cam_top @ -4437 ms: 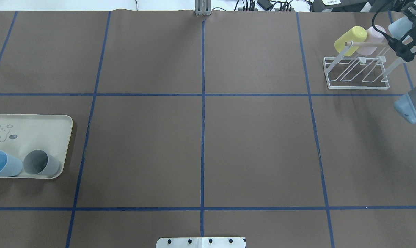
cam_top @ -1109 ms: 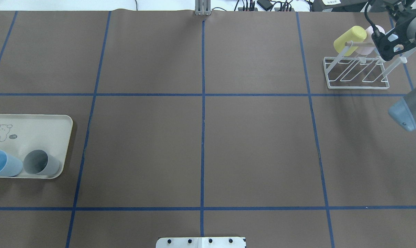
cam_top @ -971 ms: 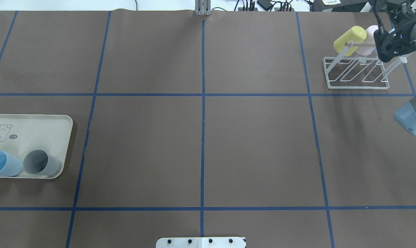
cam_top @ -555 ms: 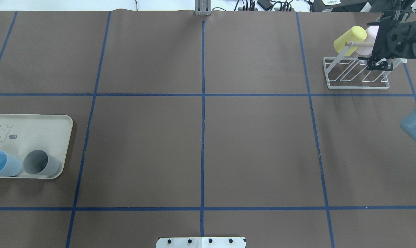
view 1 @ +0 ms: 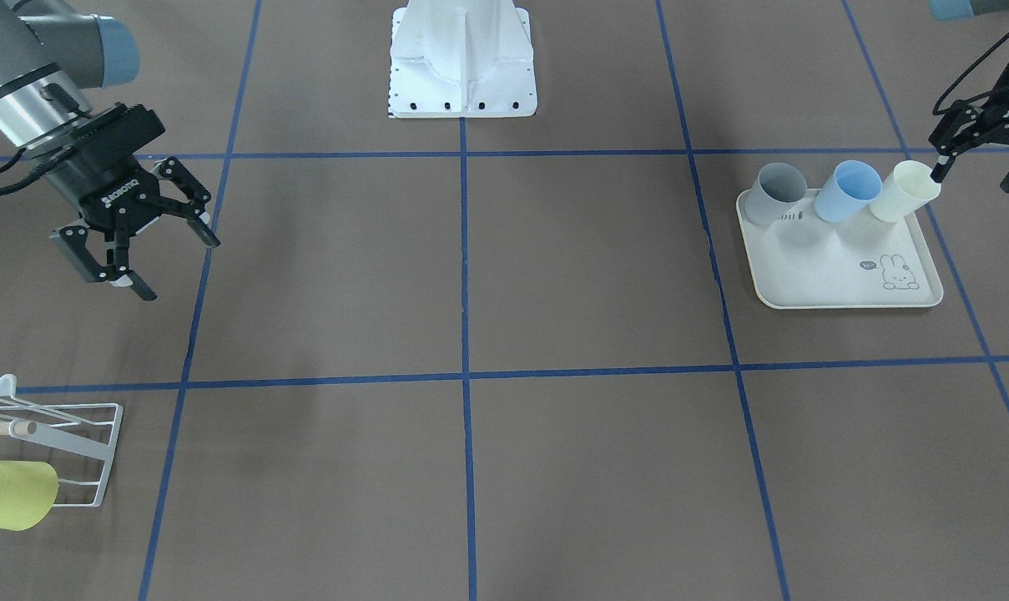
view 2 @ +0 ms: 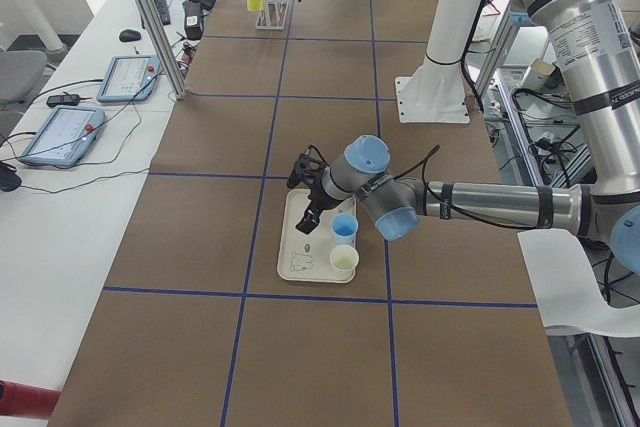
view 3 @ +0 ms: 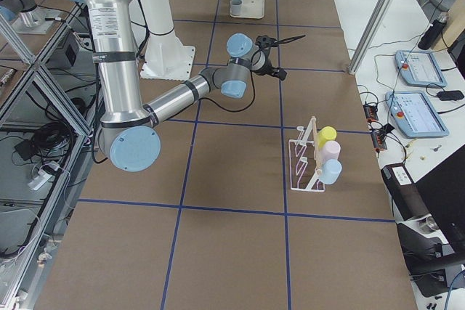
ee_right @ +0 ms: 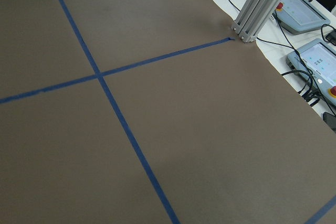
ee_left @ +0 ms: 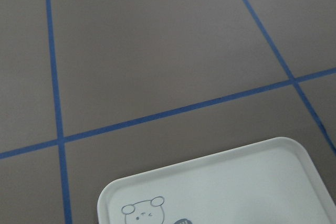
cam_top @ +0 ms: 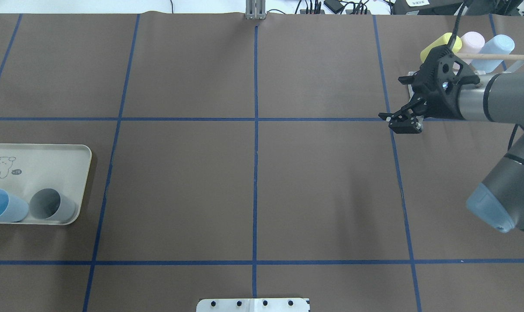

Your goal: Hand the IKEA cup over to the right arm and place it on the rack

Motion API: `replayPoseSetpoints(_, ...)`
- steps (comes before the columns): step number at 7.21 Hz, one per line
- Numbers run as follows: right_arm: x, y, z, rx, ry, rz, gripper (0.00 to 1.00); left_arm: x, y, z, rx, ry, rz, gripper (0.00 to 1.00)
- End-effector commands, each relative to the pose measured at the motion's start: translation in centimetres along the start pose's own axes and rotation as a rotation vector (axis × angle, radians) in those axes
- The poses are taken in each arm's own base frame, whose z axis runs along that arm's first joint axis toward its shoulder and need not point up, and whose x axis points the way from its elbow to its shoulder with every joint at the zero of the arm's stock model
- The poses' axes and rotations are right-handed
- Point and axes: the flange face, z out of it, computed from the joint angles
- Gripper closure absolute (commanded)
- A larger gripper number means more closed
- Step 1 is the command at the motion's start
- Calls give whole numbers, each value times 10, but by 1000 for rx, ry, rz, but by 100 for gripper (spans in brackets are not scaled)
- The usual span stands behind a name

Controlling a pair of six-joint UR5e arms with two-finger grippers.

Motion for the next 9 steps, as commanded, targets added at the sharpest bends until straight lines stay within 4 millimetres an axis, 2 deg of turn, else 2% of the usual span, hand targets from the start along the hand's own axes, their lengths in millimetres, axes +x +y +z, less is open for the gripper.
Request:
replayPoseSetpoints(1,-35,-6,10,8,-16,60,1,-27,47,19,-33,-10,16,0)
replayPoseSetpoints(2,-46,-8,11,10,-37,54,1,-43,67,29,-31,-4,21,0)
replayPoseSetpoints(3,-53,-9,11,10,-49,50,1,-50,75,34,-34,-5,22,0)
replayPoseSetpoints(6,-53,-2,12,-4,-59,38,0,-40,84,47,-75,12,54,1)
replayPoseSetpoints(7,-55,-4,12,0,-63,36,0,-37,88,51,-91,18,64,4)
replayPoseSetpoints(8,-55,-4,12,0,-63,38,0,-36,89,52,-96,22,69,19)
replayPoseSetpoints(9,-55,-4,12,0,-63,38,0,-34,89,51,-82,38,77,43)
